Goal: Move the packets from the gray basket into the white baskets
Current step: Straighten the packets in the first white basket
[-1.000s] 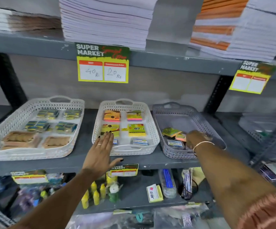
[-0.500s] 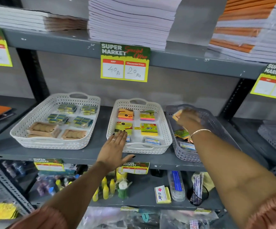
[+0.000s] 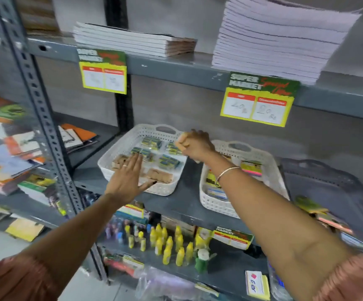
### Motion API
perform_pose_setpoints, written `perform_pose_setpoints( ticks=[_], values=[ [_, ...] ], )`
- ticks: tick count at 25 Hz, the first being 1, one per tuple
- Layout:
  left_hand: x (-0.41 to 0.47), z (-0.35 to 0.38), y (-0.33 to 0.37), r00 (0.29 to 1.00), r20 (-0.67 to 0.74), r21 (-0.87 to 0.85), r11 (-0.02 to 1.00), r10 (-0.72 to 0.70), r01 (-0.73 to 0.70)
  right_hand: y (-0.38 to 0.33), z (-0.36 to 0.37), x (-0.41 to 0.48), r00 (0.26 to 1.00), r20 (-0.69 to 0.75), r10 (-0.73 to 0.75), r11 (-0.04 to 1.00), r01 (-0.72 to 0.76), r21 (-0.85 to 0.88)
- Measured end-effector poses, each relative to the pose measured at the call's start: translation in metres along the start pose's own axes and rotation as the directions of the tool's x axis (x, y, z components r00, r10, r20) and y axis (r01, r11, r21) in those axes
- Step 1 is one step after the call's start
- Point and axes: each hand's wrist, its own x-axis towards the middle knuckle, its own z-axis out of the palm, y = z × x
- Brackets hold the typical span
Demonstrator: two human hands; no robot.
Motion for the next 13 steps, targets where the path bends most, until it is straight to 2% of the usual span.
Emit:
perform_pose_setpoints(
  ticks=[3, 6, 13],
  values=[
    [-0.012, 0.004, -0.032, 0.997, 0.079, 0.061, 0.998, 0.016, -0.02, -0.048, 0.035, -0.007, 0.978, 0.155, -0.142, 0.99, 0.138, 0.032],
    [-0.018, 0.016, -0.032, 0.997, 0.077, 0.003, 1.0, -0.009, 0.008, -0.064, 0.072, -0.011, 0.948, 0.275, -0.16, 0.983, 0.178, -0.041],
    [-0.021, 0.021, -0.034, 1.0, 0.018, -0.034, 0.999, -0.007, 0.007, -0.055, 0.099, -0.01, 0.95, 0.302, -0.083, 0.988, 0.119, -0.103]
  ],
)
